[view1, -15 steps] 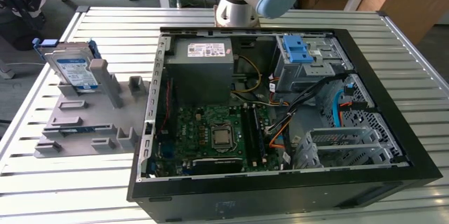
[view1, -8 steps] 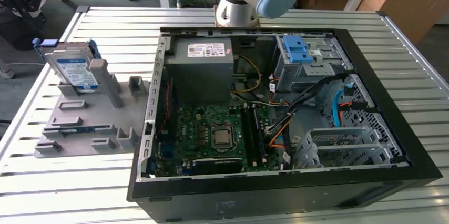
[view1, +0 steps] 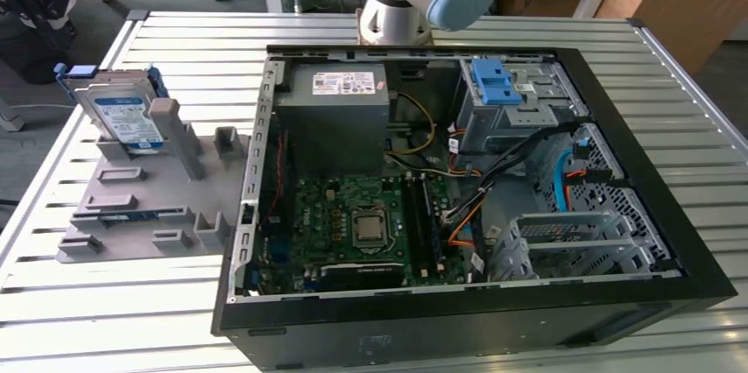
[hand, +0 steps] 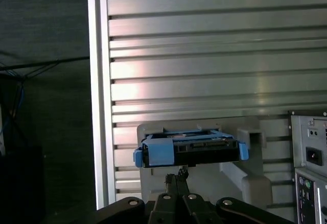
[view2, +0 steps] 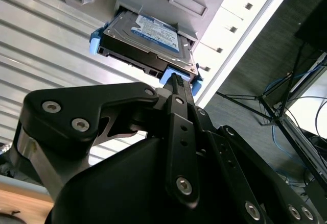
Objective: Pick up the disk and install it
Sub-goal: 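Pick up the disk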
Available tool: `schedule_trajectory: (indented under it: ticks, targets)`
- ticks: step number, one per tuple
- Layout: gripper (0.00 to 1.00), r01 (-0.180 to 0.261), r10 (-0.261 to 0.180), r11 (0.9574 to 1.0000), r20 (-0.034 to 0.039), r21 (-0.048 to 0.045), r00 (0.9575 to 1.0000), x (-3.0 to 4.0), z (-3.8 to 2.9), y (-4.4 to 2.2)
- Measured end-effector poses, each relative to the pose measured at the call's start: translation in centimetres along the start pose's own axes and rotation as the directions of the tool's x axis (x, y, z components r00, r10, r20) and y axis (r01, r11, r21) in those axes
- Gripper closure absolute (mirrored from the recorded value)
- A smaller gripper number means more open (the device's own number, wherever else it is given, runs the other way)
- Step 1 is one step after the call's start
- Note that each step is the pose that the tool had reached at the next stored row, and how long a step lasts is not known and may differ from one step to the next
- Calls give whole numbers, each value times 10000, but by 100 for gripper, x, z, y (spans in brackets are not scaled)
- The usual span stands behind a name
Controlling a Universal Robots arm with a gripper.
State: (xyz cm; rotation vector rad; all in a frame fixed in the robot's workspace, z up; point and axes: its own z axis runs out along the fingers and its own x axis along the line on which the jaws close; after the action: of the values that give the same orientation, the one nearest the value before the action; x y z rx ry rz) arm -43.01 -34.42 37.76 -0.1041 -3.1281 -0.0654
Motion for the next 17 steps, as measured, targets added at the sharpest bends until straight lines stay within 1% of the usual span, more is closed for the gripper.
schedule_trajectory:
  ticks: [5, 9, 13, 17]
  targets:
    - [89, 217, -217, 9998, -9, 3, 9998, 0, 0, 0]
    - [89, 521, -521, 9986, -22, 6, 9986, 0, 0, 0]
    - [89, 837, -837, 9965, -35, 9, 9965, 0, 0, 0]
    - [89, 1175, -1175, 9931, -49, 11, 9931, 0, 0, 0]
